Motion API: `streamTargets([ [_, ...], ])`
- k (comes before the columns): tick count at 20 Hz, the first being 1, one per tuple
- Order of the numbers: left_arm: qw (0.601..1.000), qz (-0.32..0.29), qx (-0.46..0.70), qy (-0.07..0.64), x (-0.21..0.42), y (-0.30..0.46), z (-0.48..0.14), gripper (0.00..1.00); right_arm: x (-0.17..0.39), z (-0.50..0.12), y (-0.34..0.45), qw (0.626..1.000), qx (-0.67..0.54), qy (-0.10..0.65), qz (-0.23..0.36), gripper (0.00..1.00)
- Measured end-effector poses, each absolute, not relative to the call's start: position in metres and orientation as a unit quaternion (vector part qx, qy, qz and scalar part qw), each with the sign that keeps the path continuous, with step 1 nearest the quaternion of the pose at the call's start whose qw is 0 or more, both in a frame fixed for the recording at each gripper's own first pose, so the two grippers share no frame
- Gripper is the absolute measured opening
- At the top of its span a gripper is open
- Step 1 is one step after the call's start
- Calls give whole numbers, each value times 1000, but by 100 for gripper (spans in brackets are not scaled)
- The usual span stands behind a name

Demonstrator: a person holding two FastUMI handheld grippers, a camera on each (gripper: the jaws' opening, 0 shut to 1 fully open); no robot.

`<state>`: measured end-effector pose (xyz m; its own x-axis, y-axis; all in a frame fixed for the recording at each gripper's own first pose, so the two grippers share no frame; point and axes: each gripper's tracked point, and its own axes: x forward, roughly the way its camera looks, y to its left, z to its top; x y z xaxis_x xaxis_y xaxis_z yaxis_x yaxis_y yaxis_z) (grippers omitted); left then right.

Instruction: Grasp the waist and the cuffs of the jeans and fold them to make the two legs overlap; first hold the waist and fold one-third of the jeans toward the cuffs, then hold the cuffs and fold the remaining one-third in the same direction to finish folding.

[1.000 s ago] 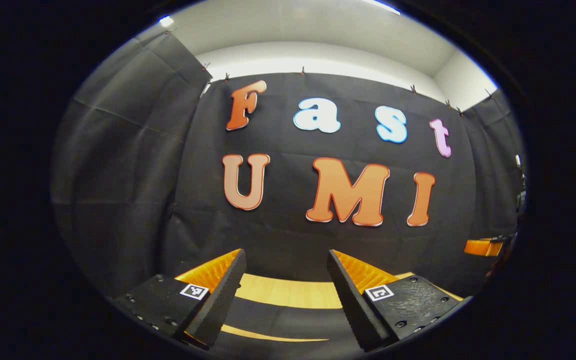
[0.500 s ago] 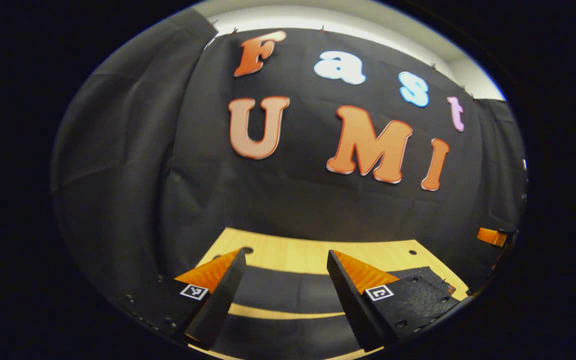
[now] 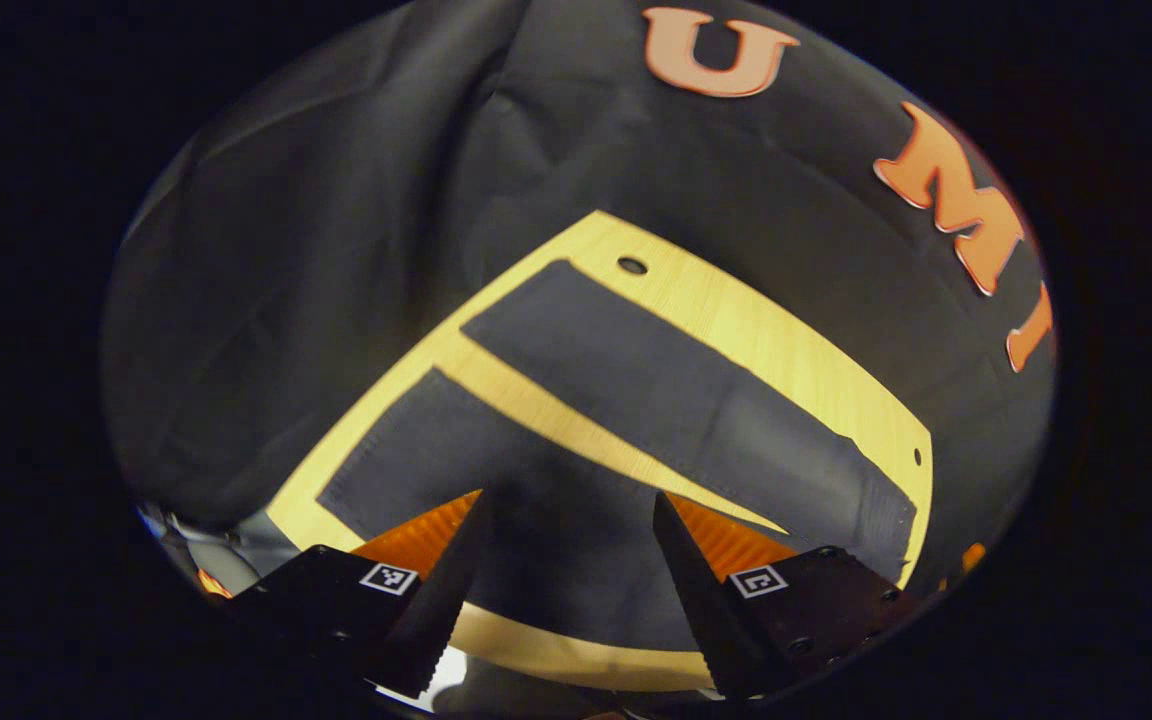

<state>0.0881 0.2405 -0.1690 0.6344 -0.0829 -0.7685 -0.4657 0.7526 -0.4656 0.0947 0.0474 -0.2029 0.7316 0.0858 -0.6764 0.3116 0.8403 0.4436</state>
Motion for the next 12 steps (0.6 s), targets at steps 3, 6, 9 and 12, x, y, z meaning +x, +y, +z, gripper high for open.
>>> streamTargets([
  [3, 803, 133, -393, 428, 81, 252, -182, 97, 90, -244, 31, 838, 338, 418, -91, 95],
  [6, 762, 156, -431, 457, 68, 241, -199, 97, 82, -277, 16, 802, 359, 463, -117, 95],
  [9, 719, 176, -462, 488, 51, 245, -222, 97, 82, -292, 14, 762, 416, 480, -125, 93],
  [12, 684, 194, -483, 511, 34, 255, -245, 97, 76, -314, -4, 743, 427, 492, -153, 85],
])
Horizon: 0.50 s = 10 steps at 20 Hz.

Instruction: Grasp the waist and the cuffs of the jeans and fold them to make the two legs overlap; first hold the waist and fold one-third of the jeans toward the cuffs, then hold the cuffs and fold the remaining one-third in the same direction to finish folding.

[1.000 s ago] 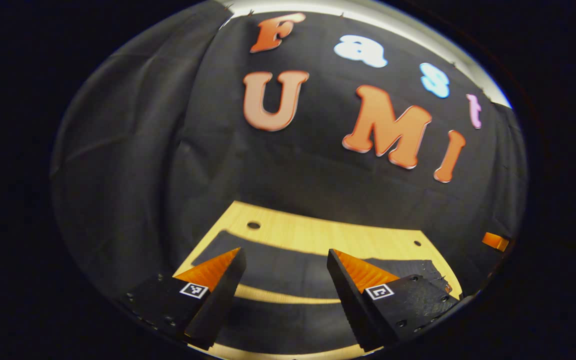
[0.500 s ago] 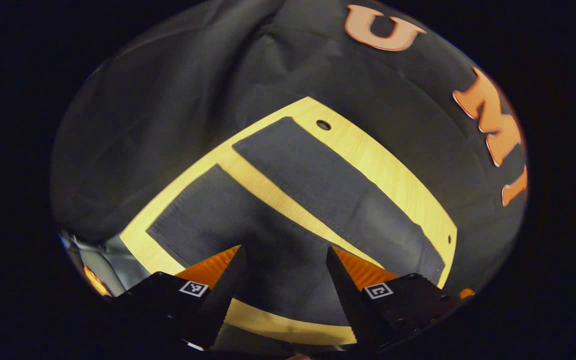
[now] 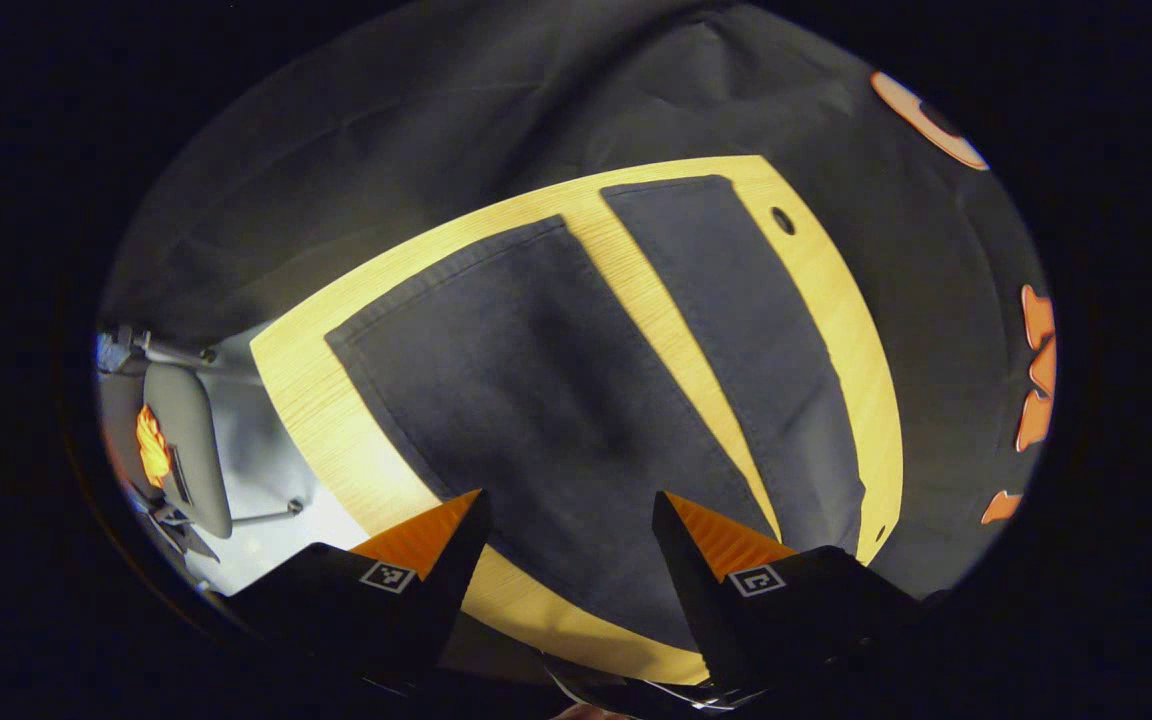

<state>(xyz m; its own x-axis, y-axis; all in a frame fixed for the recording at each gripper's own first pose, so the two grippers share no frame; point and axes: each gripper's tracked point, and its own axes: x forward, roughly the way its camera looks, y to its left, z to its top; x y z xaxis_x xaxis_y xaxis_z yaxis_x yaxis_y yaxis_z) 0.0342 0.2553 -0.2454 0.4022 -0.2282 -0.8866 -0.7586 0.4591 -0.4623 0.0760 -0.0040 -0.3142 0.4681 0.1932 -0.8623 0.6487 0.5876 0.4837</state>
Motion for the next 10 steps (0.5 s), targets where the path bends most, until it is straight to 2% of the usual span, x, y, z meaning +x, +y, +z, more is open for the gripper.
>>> streamTargets([
  [5, 628, 266, -500, 534, -4, 289, -278, 97, 52, -357, -37, 695, 452, 513, -222, 86],
  [10, 593, 295, -513, 546, -19, 299, -294, 97, 49, -382, -55, 686, 435, 527, -250, 86],
])
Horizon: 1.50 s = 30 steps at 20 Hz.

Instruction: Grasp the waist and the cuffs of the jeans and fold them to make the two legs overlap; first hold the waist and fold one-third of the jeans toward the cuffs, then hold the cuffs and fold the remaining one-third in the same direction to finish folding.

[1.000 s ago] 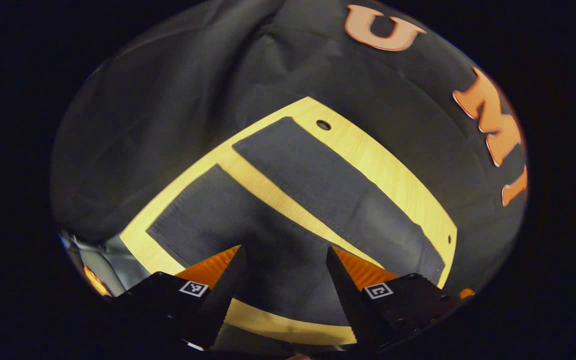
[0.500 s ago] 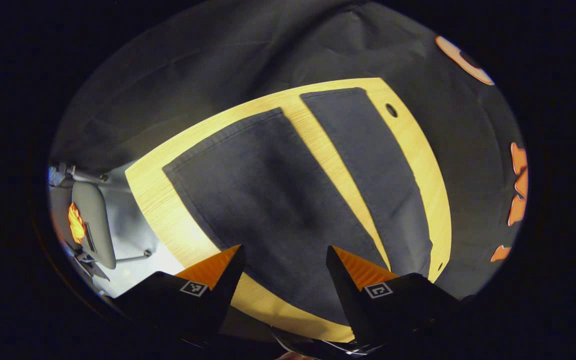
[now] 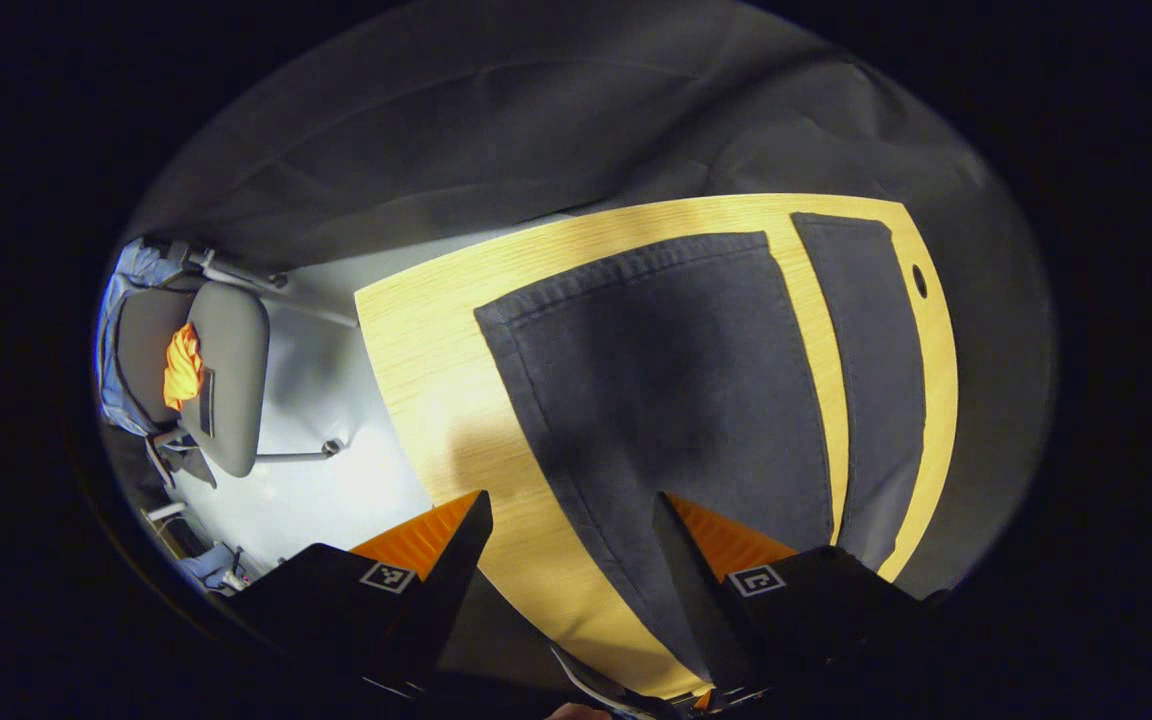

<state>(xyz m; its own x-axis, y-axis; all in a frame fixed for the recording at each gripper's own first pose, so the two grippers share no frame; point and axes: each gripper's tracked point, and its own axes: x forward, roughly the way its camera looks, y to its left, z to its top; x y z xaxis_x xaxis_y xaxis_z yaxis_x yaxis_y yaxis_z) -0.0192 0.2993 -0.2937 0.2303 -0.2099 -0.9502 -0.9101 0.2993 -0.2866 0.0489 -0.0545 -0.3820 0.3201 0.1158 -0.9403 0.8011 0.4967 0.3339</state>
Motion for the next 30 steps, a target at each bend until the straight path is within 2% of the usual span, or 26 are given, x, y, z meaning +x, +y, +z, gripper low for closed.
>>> streamTargets([
  [2, 582, 303, -521, 546, -27, 305, -304, 100, 52, -388, -58, 688, 429, 529, -251, 87],
  [5, 568, 317, -532, 542, -36, 316, -315, 97, 57, -394, -62, 687, 422, 532, -258, 87],
  [7, 562, 320, -536, 543, -39, 323, -321, 100, 58, -396, -65, 686, 415, 537, -263, 87],
  [8, 560, 323, -536, 543, -40, 325, -324, 97, 57, -398, -65, 686, 411, 541, -262, 87],
  [16, 536, 357, -527, 555, -29, 341, -336, 96, 64, -408, -75, 689, 380, 554, -273, 87],
  [21, 549, 388, -505, 542, -17, 347, -341, 95, 61, -414, -74, 687, 344, 574, -283, 86],
  [23, 552, 389, -503, 540, -18, 348, -340, 95, 58, -416, -77, 689, 331, 573, -296, 82],
  [24, 553, 387, -502, 540, -17, 348, -339, 90, 57, -412, -78, 685, 333, 573, -303, 78],
  [25, 556, 386, -501, 540, -14, 348, -340, 90, 55, -418, -81, 675, 335, 578, -313, 77],
  [26, 560, 385, -499, 537, -9, 347, -336, 80, 52, -419, -83, 666, 346, 577, -322, 63],
  [28, 575, 375, -490, 538, 6, 347, -329, 36, 49, -417, -89, 647, 375, 573, -336, 35],
  [30, 609, 353, -456, 545, 11, 344, -330, 11, 53, -418, -85, 654, 409, 560, -301, 17],
])
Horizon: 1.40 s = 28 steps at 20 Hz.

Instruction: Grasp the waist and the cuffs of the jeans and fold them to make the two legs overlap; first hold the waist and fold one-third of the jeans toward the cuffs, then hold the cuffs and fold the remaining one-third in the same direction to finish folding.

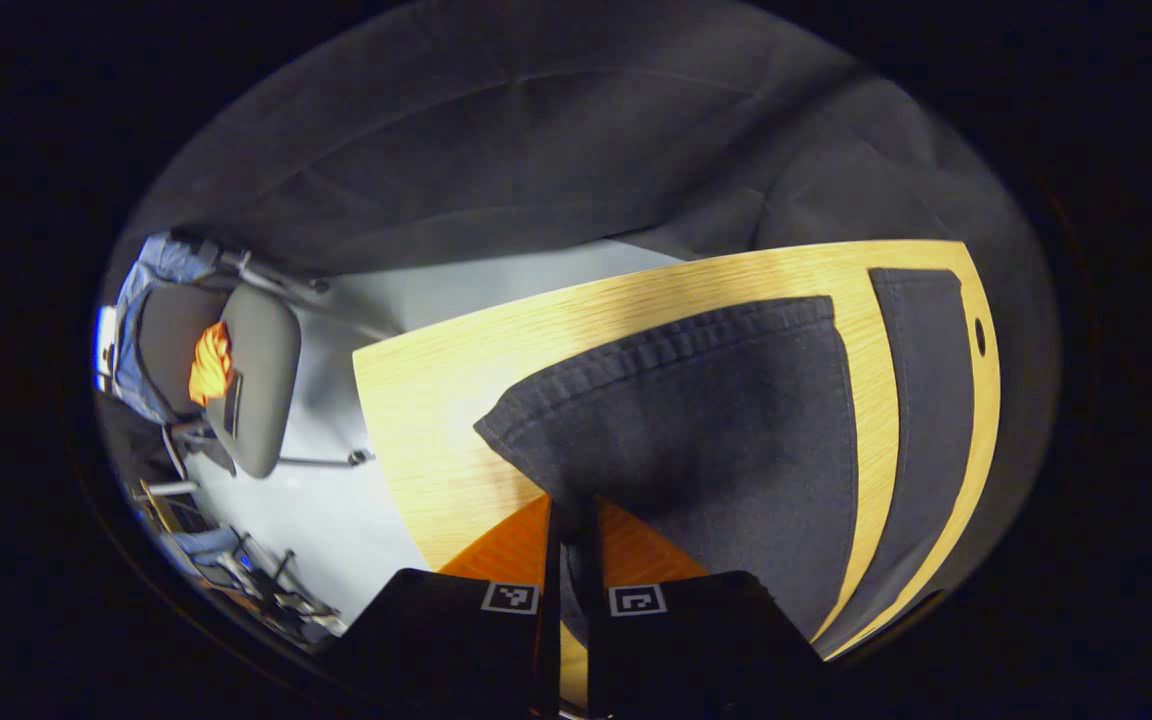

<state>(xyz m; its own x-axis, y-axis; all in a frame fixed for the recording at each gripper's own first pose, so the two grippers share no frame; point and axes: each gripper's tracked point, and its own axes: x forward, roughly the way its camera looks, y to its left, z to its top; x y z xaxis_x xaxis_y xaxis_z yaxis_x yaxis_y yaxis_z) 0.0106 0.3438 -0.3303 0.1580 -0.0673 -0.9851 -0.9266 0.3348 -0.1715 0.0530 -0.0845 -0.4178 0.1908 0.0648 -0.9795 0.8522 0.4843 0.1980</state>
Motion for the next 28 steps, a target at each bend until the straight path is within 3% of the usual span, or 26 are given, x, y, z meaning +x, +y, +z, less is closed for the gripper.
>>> streamTargets([
  [4, 651, 311, -477, 501, 17, 339, -326, 2, 64, -408, -79, 643, 525, 495, -258, 1],
  [8, 685, 288, -501, 443, 15, 347, -308, 2, 71, -390, -76, 677, 523, 474, -211, 1],
  [13, 731, 260, -475, 415, 26, 351, -277, 2, 88, -368, -75, 705, 490, 475, -193, 0],
  [17, 754, 246, -463, 396, 38, 351, -252, 1, 99, -352, -65, 728, 469, 481, -140, 1],
  [25, 799, 204, -449, 346, 99, 367, -193, 1, 125, -311, -62, 746, 457, 472, -108, 1],
  [28, 807, 186, -440, 348, 125, 378, -187, 1, 137, -303, -59, 742, 470, 462, -123, 1],
])
